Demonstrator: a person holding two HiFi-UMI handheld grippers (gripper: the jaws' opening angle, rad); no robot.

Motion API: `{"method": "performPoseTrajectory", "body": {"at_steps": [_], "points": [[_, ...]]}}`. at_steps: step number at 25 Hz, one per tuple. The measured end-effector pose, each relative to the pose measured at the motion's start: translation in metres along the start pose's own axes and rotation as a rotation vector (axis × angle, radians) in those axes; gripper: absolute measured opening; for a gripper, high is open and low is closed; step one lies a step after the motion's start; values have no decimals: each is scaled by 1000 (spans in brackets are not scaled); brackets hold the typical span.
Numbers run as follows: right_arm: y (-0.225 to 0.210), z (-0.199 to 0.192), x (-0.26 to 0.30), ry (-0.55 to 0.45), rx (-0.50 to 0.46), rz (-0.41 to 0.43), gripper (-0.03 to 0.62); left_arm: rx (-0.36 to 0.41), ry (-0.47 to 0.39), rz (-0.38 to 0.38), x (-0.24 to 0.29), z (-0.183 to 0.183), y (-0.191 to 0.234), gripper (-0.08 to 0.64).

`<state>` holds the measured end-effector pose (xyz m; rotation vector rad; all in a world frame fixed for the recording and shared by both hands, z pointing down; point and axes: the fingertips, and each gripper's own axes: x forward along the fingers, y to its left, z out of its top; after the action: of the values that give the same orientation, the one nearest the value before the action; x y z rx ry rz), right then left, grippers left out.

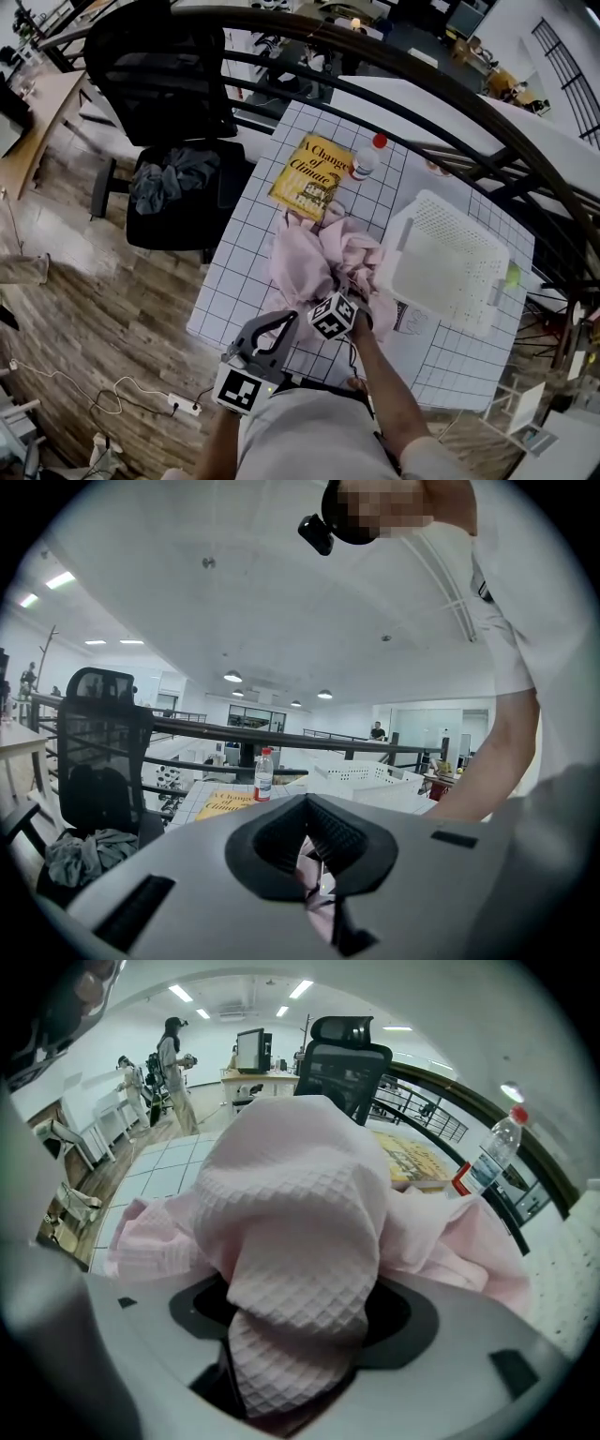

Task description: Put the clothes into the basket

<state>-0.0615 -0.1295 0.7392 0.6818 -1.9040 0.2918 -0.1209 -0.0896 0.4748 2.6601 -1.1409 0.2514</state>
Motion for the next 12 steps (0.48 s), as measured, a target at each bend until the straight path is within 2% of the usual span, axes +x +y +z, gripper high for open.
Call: {"method": "performPoseTrajectory", "body": {"at_steps": [2, 4, 7, 12], "points": [[-2, 0, -1, 4, -10, -17, 351, 2, -2, -1, 0, 1, -1, 0], [-3, 0, -2, 4, -16, -29, 299, 4, -3, -1, 1, 2, -3, 0], [-2, 1, -8, -15, -2, -22, 255, 12, -4, -3, 1, 3, -6, 1], [2, 3, -28, -73, 64, 29, 235, 20, -18, -8, 3, 7, -10, 0]]}}
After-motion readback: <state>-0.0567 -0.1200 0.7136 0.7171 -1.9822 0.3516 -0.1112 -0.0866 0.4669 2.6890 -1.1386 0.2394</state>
